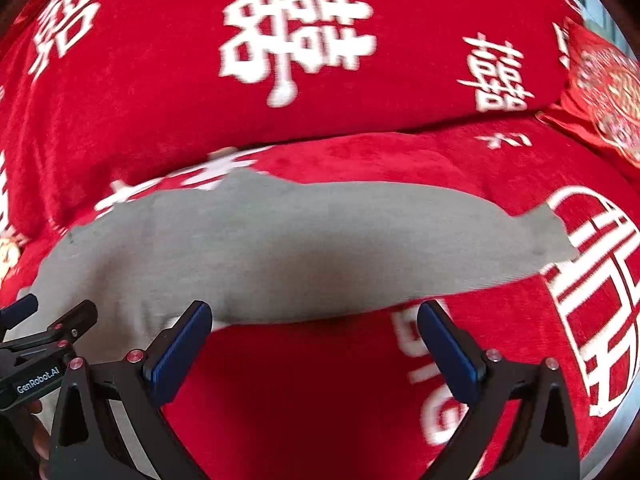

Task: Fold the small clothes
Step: 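Grasp the grey sweater sleeve cuff with the right gripper and lift it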

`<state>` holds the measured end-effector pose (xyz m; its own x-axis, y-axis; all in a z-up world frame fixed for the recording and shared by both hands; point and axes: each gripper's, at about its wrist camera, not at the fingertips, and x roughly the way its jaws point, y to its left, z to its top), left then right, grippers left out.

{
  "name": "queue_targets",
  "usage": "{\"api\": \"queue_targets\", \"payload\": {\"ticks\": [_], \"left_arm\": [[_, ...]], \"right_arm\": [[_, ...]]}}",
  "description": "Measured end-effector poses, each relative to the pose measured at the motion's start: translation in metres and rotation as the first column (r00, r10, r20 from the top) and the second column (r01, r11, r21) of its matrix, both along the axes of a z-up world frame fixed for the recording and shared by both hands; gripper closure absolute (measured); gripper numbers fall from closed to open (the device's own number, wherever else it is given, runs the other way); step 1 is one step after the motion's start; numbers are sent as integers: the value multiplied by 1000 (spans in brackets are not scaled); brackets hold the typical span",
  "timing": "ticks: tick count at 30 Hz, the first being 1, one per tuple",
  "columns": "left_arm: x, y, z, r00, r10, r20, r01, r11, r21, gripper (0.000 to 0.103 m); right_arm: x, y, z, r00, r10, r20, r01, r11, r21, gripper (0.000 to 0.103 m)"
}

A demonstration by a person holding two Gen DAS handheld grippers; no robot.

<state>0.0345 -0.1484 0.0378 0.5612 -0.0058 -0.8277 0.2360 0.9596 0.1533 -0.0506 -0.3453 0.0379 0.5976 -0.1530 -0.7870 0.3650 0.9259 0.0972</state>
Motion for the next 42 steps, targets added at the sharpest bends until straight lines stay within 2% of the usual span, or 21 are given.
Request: {"api": "queue_targets", "payload": {"ticks": [6, 11, 21, 26, 27, 28, 29, 30, 32, 37, 42], "left_arm": [[3, -32, -4, 999, -33, -19, 33, 999, 13, 0], [8, -52, -11, 998, -48, -28, 49, 998, 29, 0], [26, -67, -20, 999, -27, -47, 28, 999, 25, 0], [38, -62, -26, 997, 9, -82, -11, 1000, -19, 0], [39, -62, -27, 996, 13, -85, -15, 1000, -22, 0], [40, -61, -27, 996, 16, -87, -19, 999, -28, 0], [41, -60, -28, 996, 21, -92, -24, 999, -38, 0], [42, -59, -28, 995, 24, -97, -29, 999, -46, 0], [43, -56, -28, 994, 31, -105, -38, 997, -66, 0], [45, -53, -28, 993, 39, -111, -50, 994, -96, 0], [49, -62, -41, 986, 22, -162, -33, 997, -67, 0]], "right_arm": [[-17, -69, -5, 990, -141, -6, 142, 989, 50, 1], [-29, -136, -18, 963, -269, -30, 271, 951, 149, 1], [-20, -205, -30, 937, -348, -3, 332, 891, 310, 1], [-4, -228, -34, 934, -358, -1, 334, 871, 361, 1], [-1, -232, -36, 940, -340, 13, 308, 868, 390, 6], [1, -235, -37, 947, -322, 22, 285, 867, 409, 29], [4, -236, -39, 956, -294, 15, 261, 870, 418, 46], [6, -237, -42, 963, -271, -10, 251, 876, 413, 73], [0, -237, -41, 960, -279, 2, 254, 878, 406, 94], [-33, -234, -16, 941, -304, 151, 216, 878, 427, 96], [-53, -220, 9, 932, -299, 203, 224, 919, 325, 96]]}}
